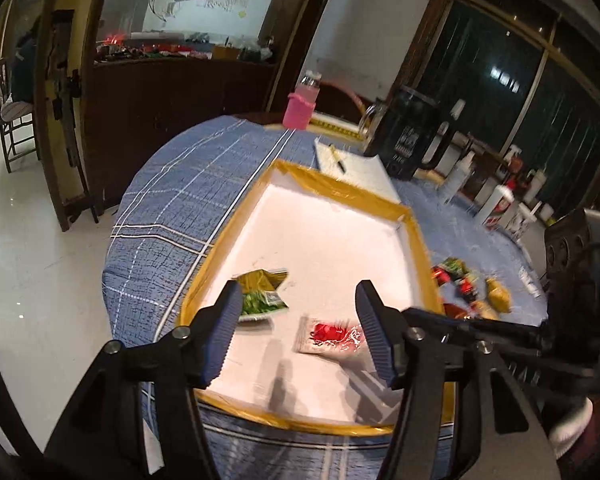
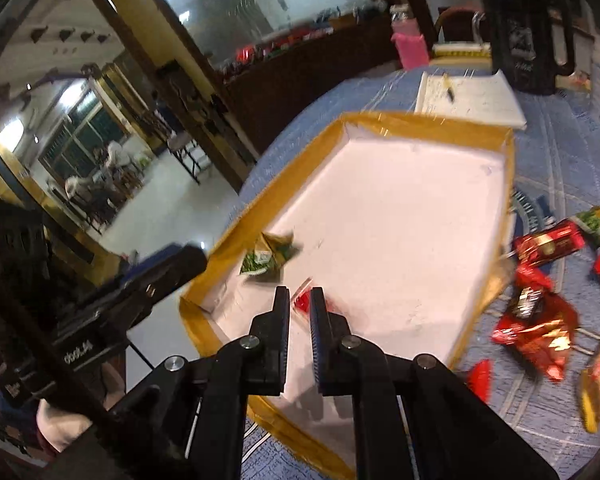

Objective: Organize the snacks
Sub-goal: 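Carry both packets over the yellow-rimmed tray and open both tools, then withdraw both tools from the tray back toward the snack pile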

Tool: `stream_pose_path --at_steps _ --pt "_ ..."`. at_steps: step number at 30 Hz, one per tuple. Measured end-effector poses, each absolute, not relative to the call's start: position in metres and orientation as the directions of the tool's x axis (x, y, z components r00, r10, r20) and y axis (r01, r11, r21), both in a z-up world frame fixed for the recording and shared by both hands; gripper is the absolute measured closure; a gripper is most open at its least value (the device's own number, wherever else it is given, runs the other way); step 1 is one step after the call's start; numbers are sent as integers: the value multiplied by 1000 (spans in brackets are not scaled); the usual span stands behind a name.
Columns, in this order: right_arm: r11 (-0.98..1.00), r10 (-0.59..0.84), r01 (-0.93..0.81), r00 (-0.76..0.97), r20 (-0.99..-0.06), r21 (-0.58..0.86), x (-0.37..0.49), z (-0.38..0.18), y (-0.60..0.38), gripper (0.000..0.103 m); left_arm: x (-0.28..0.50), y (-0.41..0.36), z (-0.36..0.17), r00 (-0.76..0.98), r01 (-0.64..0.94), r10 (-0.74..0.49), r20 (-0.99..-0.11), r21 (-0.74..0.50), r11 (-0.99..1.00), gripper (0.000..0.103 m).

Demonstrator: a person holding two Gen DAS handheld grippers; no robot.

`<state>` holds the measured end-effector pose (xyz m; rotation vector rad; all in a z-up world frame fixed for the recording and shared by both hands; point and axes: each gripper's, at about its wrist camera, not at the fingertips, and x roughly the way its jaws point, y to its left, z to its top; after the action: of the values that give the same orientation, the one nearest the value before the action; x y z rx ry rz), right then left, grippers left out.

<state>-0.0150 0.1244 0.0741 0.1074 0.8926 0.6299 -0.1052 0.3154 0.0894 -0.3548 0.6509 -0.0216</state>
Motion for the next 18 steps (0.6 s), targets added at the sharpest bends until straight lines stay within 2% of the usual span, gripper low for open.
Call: stream_pose_path --at_steps 5,7,10,18 --pt "852 513 -424 558 -652 307 -31 94 75 93 -129 302 102 830 -51 -158 -534 -356 933 39" --pt "903 417 -363 603 -681 231 -36 90 54 93 -140 297 105 844 -37 -167 -510 -366 930 37" --pt "933 342 -306 583 -737 191 -35 69 37 93 -150 291 106 855 -27 -174 -489 -377 926 35" --pt "919 349 -345 496 -795 188 -38 35 72 94 -154 274 95 833 -18 -203 -515 -393 920 35"
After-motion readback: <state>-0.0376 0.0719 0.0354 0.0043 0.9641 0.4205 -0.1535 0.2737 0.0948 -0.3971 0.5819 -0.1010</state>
